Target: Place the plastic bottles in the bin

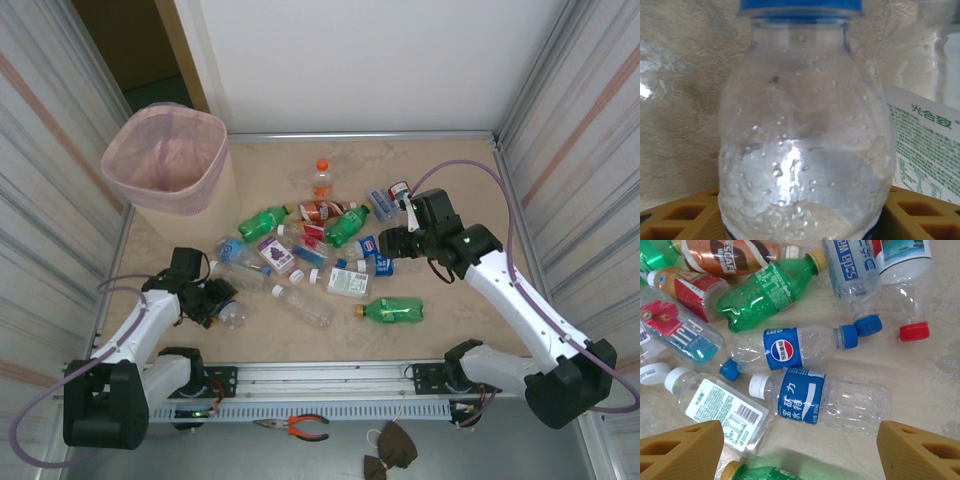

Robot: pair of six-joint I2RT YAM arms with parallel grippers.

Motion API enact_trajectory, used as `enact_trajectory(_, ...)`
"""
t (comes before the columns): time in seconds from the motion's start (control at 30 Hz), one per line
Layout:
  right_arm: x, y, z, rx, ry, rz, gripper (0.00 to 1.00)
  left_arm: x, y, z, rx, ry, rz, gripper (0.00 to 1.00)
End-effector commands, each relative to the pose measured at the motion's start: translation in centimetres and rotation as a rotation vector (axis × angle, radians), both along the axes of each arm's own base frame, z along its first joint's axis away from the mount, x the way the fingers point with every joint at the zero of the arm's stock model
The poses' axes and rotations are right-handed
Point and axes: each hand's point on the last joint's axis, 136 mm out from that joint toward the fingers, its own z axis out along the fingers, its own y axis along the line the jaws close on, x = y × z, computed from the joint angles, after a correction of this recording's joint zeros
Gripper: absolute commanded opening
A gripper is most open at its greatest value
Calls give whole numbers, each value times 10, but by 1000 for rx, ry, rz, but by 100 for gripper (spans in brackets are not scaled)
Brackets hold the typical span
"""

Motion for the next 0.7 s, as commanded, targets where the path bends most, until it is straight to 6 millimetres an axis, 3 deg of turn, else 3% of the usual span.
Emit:
enact_trajectory(0.0, -4, -3, 9, 12, -27, -24, 79, -1, 2, 2, -2, -8, 17, 60)
enact_trajectory(0.27, -5, -4, 16, 21, -44, -24, 79, -3, 11, 33, 43, -65, 5, 57)
enact_trajectory(0.47, -5, -3, 23, 27, -60, -20, 79, 2, 20, 89, 118, -191, -57, 56)
enact_trajectory(0.67, -1, -2, 35, 33, -86, -16, 79, 21, 18, 166, 182, -401, -213, 53)
